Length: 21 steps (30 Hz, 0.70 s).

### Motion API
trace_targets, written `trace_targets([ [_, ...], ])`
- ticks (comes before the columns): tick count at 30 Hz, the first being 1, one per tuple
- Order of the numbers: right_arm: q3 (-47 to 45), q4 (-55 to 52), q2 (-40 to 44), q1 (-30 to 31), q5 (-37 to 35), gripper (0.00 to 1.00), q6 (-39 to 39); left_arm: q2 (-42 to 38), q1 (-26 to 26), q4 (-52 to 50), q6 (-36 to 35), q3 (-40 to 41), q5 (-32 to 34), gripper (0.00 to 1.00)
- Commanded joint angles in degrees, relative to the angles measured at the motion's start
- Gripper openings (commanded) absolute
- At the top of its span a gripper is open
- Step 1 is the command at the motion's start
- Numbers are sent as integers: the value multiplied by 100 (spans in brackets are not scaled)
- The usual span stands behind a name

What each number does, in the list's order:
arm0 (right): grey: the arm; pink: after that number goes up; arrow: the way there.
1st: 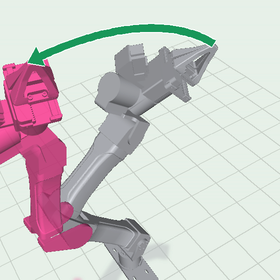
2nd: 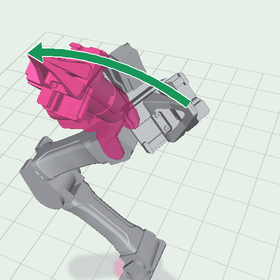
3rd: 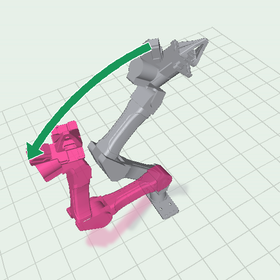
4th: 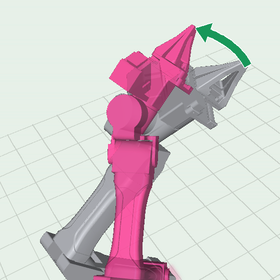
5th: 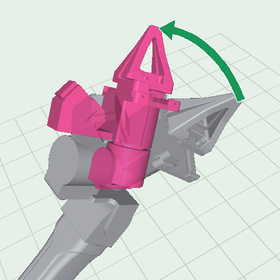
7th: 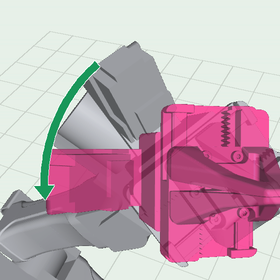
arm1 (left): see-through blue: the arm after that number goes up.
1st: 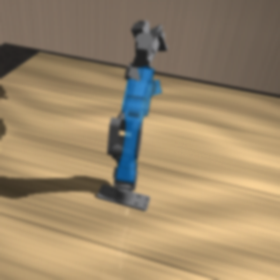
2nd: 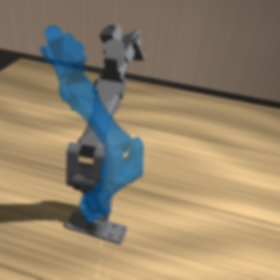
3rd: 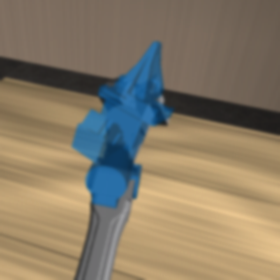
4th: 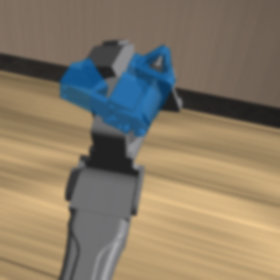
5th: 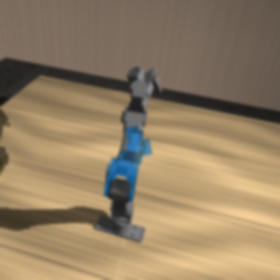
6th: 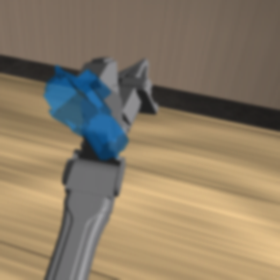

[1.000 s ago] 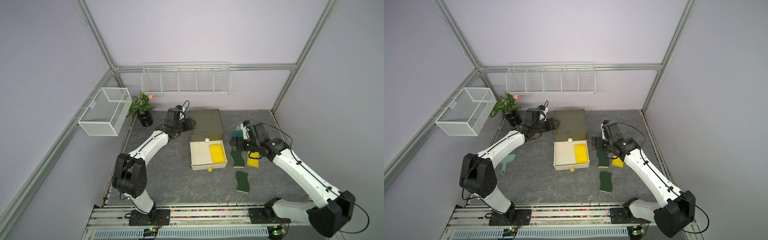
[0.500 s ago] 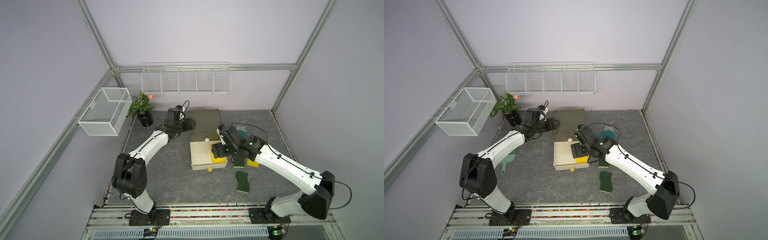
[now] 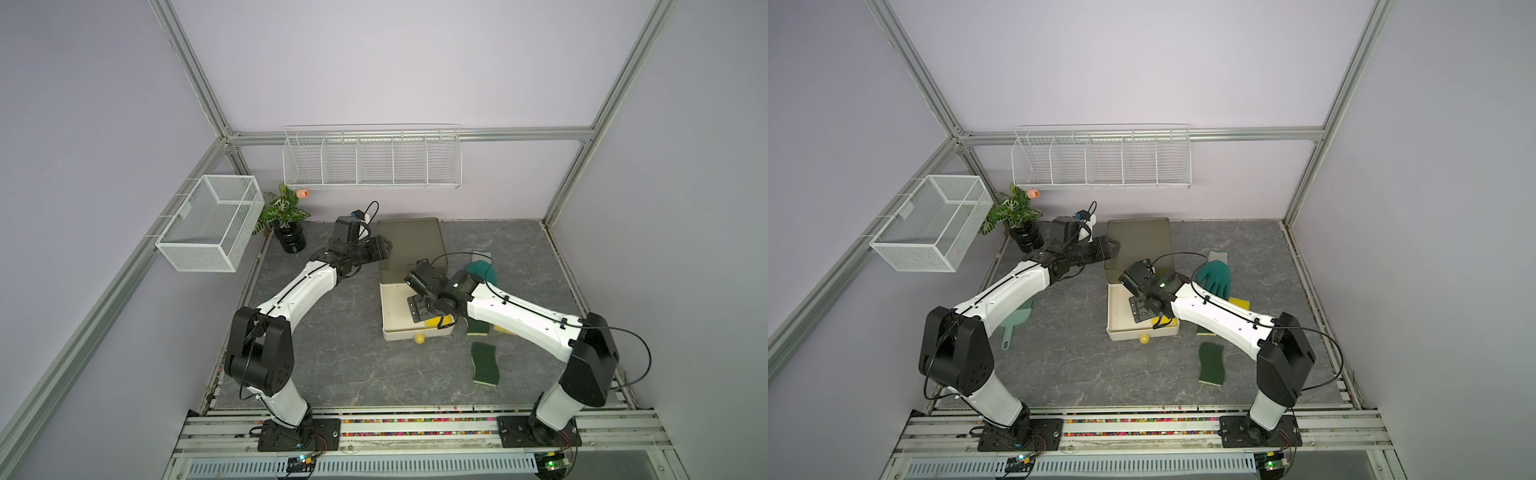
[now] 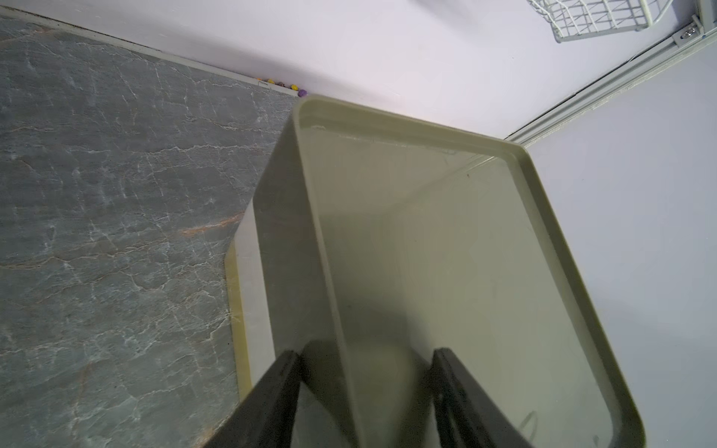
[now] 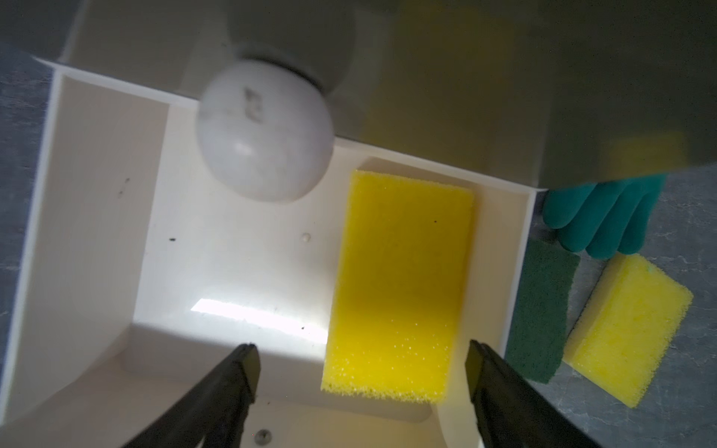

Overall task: Take the sponge out of the drawer
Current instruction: Pick up the sponge from the drawer.

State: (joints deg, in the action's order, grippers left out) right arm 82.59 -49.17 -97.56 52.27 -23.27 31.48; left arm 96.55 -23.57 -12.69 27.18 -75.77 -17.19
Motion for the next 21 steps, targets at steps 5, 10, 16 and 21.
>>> trace_targets([
  [5,118,-163,-317,-4,-230,89,337,294,-148,-586,-129,115,-390,58],
  [10,66,-8,-456,-68,-7,89,387,285,-147,-599,-148,115,-380,57],
  [16,52,128,-553,-110,205,89,423,280,-143,-597,-165,124,-376,57],
  [21,14,312,-626,-112,586,89,457,285,-143,-595,-159,124,-389,57],
])
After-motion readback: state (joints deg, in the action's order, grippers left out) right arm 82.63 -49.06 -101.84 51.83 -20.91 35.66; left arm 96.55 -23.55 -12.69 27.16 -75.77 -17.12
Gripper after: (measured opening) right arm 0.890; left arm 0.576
